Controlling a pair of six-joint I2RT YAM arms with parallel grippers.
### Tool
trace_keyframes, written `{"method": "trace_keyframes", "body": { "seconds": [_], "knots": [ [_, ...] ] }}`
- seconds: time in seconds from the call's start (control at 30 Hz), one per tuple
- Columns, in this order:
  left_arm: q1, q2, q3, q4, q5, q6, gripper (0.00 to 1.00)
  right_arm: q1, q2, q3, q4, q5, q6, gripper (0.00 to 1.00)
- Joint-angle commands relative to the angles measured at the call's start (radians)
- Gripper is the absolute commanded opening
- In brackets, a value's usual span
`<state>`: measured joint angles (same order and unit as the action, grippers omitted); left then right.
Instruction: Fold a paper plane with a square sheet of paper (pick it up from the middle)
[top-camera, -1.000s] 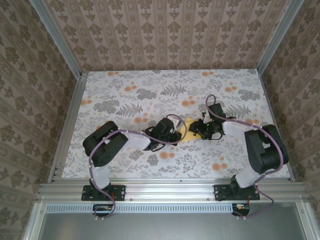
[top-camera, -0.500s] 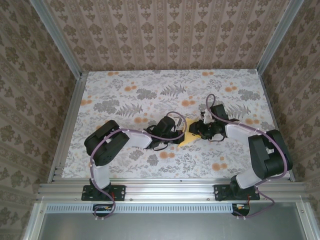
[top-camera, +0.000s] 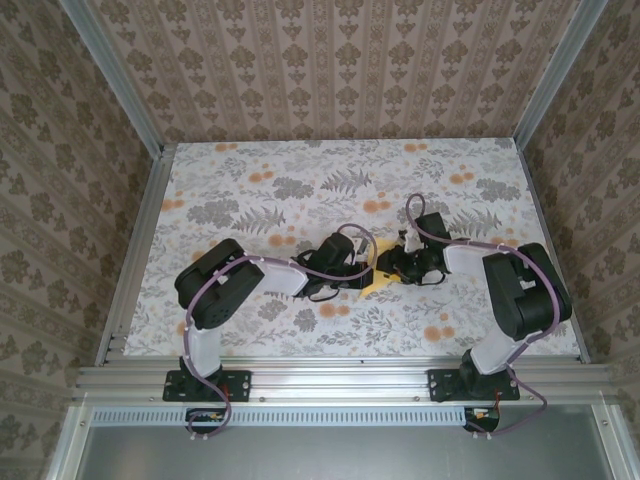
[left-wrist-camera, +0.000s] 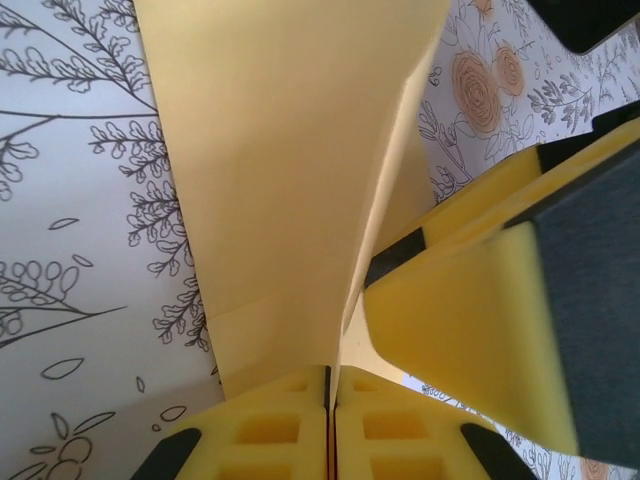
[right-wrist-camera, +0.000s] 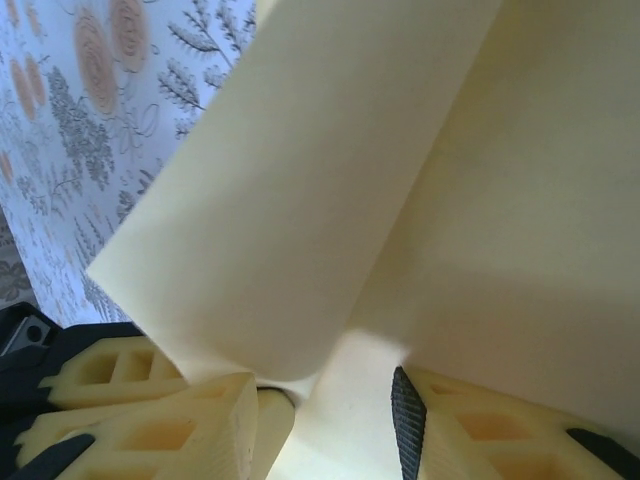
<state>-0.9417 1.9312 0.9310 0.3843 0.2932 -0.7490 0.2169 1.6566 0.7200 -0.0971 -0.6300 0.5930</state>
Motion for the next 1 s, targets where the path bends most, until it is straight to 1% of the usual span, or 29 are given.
{"method": "trace_keyframes", "body": {
  "seconds": [0.0, 0.13, 0.27, 0.37, 0.53, 0.6, 0.67, 0.83, 0.97],
  "knots": [
    [0.004, 0.011, 0.022, -0.015, 0.035, 0.006, 0.11, 0.000, 0.018, 0.020, 0.020, 0.007, -0.016, 0.43],
    [0.011, -0.001, 0.018, -0.009, 0.047, 0.008, 0.14, 0.001, 0.024, 0.020, 0.004, 0.027, -0.015, 0.43],
    [0.017, -0.034, 0.012, 0.009, 0.054, 0.013, 0.21, 0.000, 0.031, 0.021, -0.024, 0.055, -0.016, 0.43],
    [0.020, -0.056, -0.005, 0.050, 0.054, 0.015, 0.24, 0.001, 0.042, 0.025, -0.046, 0.076, -0.016, 0.42],
    [0.021, -0.066, -0.030, 0.090, 0.034, 0.022, 0.24, 0.000, 0.049, 0.025, -0.046, 0.078, -0.008, 0.42],
    [0.021, -0.059, -0.037, 0.117, 0.031, 0.026, 0.22, 0.001, 0.051, 0.025, -0.040, 0.071, -0.004, 0.42],
    [0.020, -0.049, -0.032, 0.105, 0.025, 0.030, 0.17, 0.000, 0.050, 0.025, -0.037, 0.064, 0.001, 0.42],
    [0.021, -0.027, -0.030, 0.101, 0.034, 0.043, 0.09, -0.001, 0.048, 0.019, -0.025, 0.047, 0.008, 0.42],
    [0.032, -0.015, -0.043, 0.118, 0.045, 0.045, 0.05, -0.009, 0.019, -0.002, 0.020, -0.005, 0.018, 0.42]
  ]
}}
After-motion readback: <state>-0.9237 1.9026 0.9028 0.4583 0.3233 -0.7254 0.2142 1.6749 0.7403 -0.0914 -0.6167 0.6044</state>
